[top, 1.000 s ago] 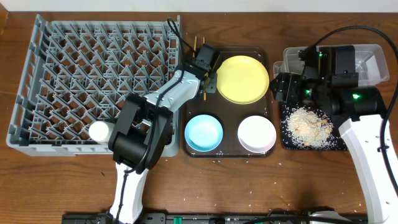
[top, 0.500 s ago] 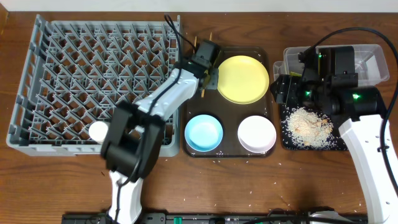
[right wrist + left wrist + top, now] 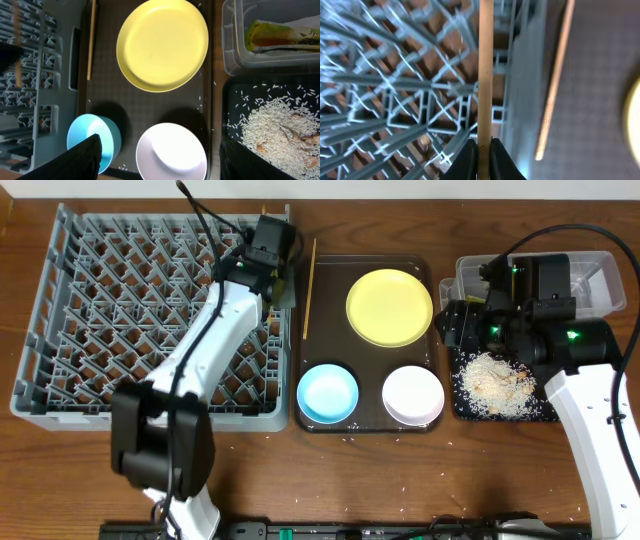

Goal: Sort waste into correct bins and load items into the dishwasher

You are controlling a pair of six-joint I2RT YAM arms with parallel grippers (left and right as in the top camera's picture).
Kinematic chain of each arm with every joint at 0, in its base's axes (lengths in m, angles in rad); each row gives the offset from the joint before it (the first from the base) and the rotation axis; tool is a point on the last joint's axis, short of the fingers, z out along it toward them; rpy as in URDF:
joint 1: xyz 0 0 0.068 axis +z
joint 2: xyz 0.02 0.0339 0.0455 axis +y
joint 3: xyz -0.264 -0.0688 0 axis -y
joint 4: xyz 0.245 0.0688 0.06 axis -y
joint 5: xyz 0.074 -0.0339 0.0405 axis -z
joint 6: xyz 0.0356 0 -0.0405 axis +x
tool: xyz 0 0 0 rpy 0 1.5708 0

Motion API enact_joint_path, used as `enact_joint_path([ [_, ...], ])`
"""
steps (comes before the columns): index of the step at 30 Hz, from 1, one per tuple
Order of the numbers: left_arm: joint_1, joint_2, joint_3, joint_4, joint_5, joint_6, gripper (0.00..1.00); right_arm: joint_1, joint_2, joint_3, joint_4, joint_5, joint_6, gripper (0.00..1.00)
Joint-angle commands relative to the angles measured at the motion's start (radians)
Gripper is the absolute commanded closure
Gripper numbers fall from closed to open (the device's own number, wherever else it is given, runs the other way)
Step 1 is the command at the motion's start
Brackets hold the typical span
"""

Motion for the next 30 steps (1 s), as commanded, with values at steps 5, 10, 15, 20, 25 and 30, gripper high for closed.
enact_joint_path([
  [5, -0.007, -0.054, 0.014, -0.030, 0.071, 0.063, 0.46, 0.000, 0.000, 0.005, -0.005, -0.008, 0.012, 0.28],
  [10, -0.043, -0.121, 0.016, -0.010, 0.144, 0.055, 0.38, 0.000, 0.000, 0.005, -0.005, -0.008, 0.013, 0.28],
  [15, -0.150, -0.082, 0.015, 0.091, 0.225, 0.073, 0.43, 0.000, 0.000, 0.005, -0.005, -0.008, 0.009, 0.27],
  [20, -0.211, 0.032, 0.015, 0.194, -0.014, 0.089, 0.48, 0.000, 0.000, 0.005, -0.005, -0.008, 0.010, 0.27],
  [25, -0.201, 0.176, 0.015, 0.273, -0.155, 0.090, 0.48, 0.000, 0.000, 0.005, -0.005, -0.008, 0.010, 0.26],
  [30, -0.194, 0.282, 0.015, 0.323, -0.159, 0.090, 0.49, 0.000, 0.000, 0.005, -0.005, -0.008, 0.010, 0.27],
])
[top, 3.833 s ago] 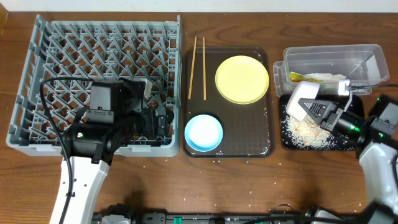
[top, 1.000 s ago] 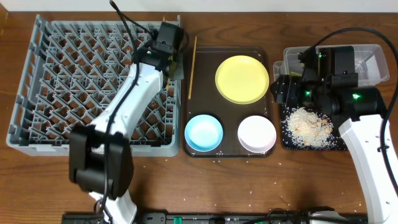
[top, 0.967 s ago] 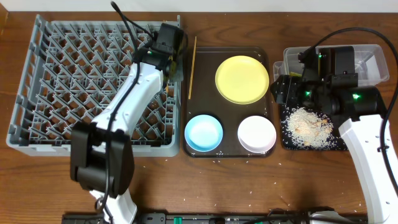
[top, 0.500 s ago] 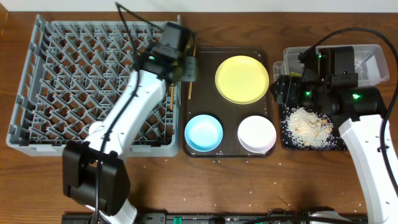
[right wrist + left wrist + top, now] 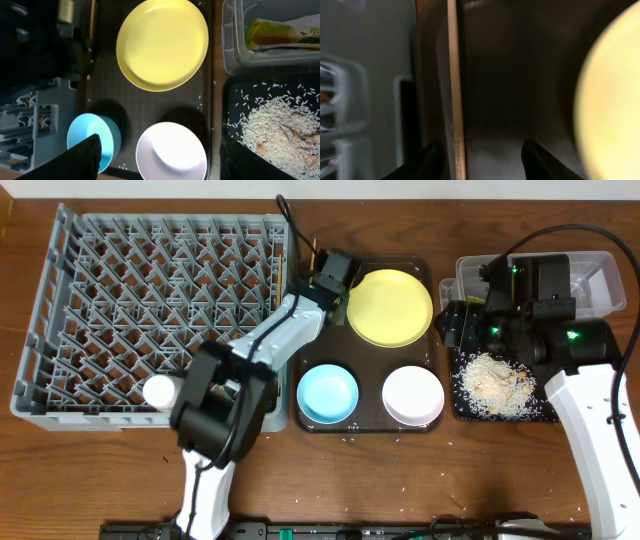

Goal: Sort waste into correct bins and load items into the dishwasher

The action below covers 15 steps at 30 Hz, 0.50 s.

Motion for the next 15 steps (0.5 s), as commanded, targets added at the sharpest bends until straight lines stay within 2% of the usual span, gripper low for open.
enact_joint_path([
  [1, 0.005, 0.055, 0.011, 0.032, -0.053, 0.013, 0.49, 0.000, 0.000, 0.005, -0.002, -0.008, 0.010, 0.27],
  [7, 0.005, 0.101, 0.011, 0.039, -0.002, -0.011, 0.49, 0.000, 0.000, 0.005, -0.002, -0.008, 0.010, 0.28],
  [11, 0.005, 0.101, 0.011, 0.035, 0.244, -0.015, 0.58, 0.000, 0.000, 0.005, -0.002, -0.008, 0.010, 0.29],
  [15, 0.005, 0.101, 0.011, 0.032, 0.256, -0.034, 0.68, 0.000, 0.000, 0.005, -0.005, -0.008, 0.010, 0.30],
])
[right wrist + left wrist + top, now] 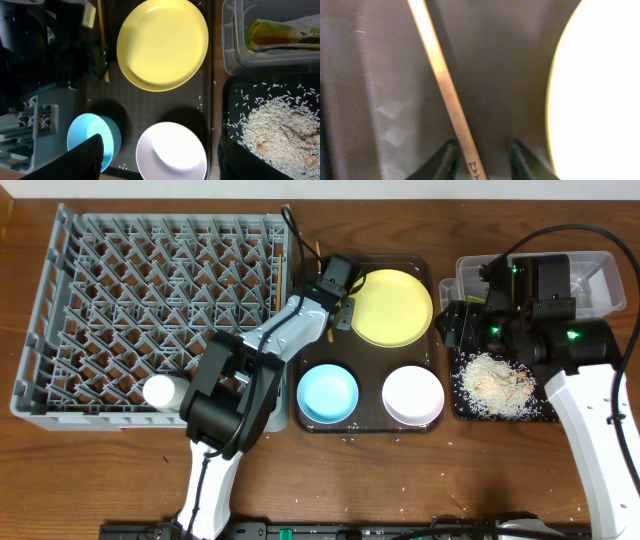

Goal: Sort waste into correct bins and load items into the dishwasher

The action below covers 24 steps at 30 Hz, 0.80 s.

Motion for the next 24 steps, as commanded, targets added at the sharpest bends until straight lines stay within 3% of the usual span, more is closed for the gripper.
enact_joint_path([
  [1, 0.002, 0.031, 0.004, -0.018, 0.094, -0.015, 0.69, 0.000, 0.000, 0.005, -0.005, -0.008, 0.010, 0.30],
  [8, 0.002, 0.027, 0.004, -0.048, 0.094, -0.015, 0.92, 0.000, 0.000, 0.005, -0.005, -0.008, 0.010, 0.32],
  [15, 0.003, -0.139, 0.010, -0.112, 0.068, -0.014, 0.92, 0.000, 0.000, 0.005, -0.011, -0.008, 0.010, 0.33],
  [24, 0.018, -0.439, 0.010, -0.336, -0.148, -0.014, 0.92, 0.000, 0.000, 0.005, -0.031, -0.008, 0.010, 0.34],
])
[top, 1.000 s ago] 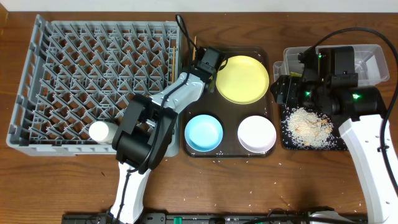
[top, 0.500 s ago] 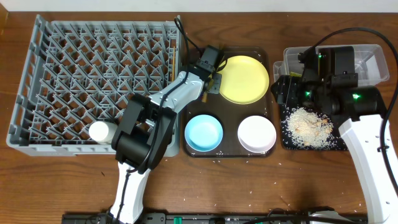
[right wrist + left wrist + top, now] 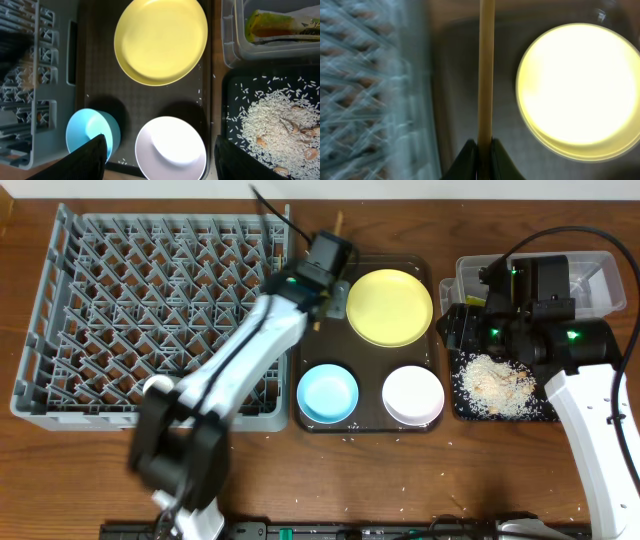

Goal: Sort waste into correct bins and load items into the dishwasher

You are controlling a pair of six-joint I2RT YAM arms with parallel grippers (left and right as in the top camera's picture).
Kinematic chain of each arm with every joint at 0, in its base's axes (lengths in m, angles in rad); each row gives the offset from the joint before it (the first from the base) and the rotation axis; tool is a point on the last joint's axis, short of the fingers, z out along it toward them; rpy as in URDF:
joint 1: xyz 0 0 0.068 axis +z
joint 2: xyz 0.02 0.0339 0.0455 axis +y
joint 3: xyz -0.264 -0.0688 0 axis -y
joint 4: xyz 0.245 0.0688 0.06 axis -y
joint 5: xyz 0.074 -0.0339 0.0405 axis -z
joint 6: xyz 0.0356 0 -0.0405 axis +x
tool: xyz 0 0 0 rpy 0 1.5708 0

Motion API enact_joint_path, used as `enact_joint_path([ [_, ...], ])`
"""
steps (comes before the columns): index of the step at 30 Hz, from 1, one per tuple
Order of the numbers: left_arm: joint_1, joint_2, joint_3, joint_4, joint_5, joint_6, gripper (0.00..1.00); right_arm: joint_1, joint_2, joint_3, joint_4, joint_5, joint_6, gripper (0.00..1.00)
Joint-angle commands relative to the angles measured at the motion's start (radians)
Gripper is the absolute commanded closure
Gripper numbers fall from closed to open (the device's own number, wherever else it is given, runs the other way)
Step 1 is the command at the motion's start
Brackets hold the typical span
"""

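My left gripper hangs over the left edge of the dark tray, shut on a wooden chopstick that stands between its fingers; the far end of the chopstick pokes past the tray's back edge. The grey dish rack lies to its left. On the tray sit a yellow plate, a blue bowl and a white bowl. My right gripper is open and empty, held high over the tray's right side.
A black bin with spilled rice and scraps lies right of the tray. Behind it a clear bin holds a wrapper. Loose rice grains dot the tray and the table's front edge.
My left gripper was open around the chopstick lying on the tray. Now it is shut on it and higher, with the chopstick off the tray. The right arm has hardly moved.
My left gripper first held one chopstick over the rack while a second lay along the tray's left edge. Then it was open above that second chopstick, then straddling it on the tray. Now it holds it raised. The right gripper stayed open throughout.
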Motion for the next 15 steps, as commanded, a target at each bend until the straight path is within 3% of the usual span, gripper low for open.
enact_joint_path([
  [1, 0.022, -0.072, 0.004, -0.096, -0.141, -0.004, 0.92, 0.000, 0.000, 0.005, -0.006, -0.008, 0.010, 0.34],
  [6, 0.106, -0.046, -0.032, -0.148, -0.180, -0.005, 0.92, 0.000, 0.000, 0.005, -0.008, -0.008, 0.010, 0.33],
  [11, 0.198, 0.039, -0.066, -0.130, 0.024, -0.004, 0.92, 0.000, 0.000, 0.005, -0.012, -0.008, 0.009, 0.33],
  [15, 0.208, 0.051, -0.066, -0.129, 0.066, -0.003, 0.89, 0.000, 0.000, 0.005, -0.012, -0.008, 0.010, 0.34],
])
